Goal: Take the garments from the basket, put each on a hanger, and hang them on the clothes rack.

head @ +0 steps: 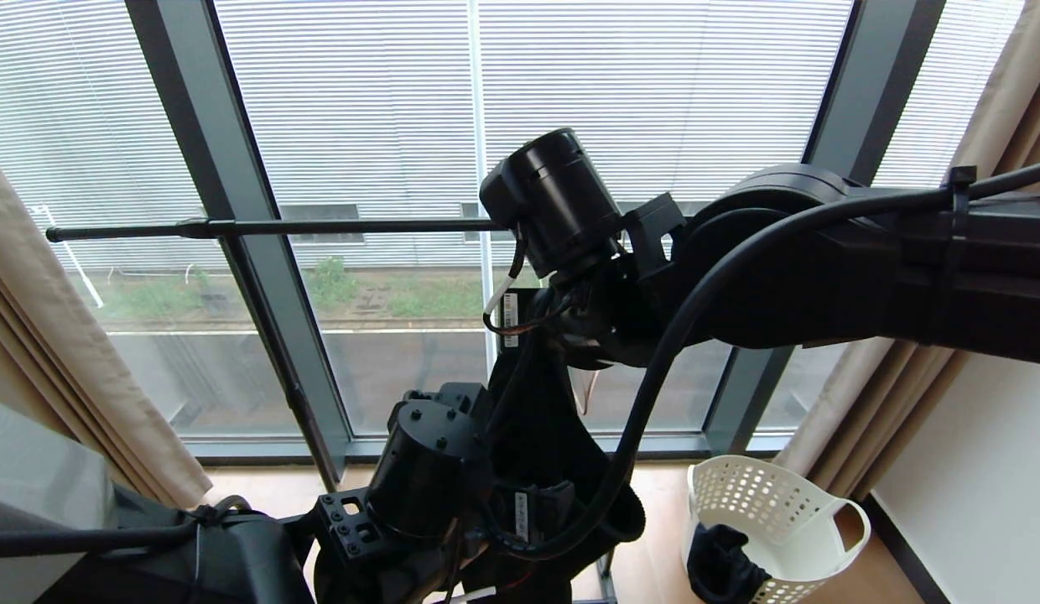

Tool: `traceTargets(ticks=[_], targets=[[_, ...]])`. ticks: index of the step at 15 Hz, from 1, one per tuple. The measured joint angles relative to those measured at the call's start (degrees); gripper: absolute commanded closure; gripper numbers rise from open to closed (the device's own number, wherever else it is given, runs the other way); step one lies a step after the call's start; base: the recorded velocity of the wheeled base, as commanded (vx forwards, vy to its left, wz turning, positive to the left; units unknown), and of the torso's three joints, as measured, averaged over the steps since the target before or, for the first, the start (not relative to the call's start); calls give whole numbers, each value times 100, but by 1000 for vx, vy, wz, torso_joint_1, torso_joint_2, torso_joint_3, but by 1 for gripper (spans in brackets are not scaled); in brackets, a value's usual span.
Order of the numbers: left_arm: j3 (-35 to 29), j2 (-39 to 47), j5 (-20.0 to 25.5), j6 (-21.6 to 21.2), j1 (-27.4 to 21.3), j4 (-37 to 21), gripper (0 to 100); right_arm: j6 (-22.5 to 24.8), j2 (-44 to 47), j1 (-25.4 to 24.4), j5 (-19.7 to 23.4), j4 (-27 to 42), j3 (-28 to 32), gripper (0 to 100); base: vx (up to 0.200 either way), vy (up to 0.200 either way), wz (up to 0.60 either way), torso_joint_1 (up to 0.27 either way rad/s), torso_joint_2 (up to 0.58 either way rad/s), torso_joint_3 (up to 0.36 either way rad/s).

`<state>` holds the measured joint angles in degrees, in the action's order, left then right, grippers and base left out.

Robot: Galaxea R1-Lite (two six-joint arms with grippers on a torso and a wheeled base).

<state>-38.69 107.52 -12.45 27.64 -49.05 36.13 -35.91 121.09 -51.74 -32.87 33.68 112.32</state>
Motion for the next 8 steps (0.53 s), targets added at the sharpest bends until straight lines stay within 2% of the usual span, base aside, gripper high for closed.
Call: traceTargets(ticks=[8], targets=[[-383, 607, -82, 28, 283, -45, 0, -22, -78, -30, -140, 0, -2, 100, 0, 0, 0, 0, 0, 0]])
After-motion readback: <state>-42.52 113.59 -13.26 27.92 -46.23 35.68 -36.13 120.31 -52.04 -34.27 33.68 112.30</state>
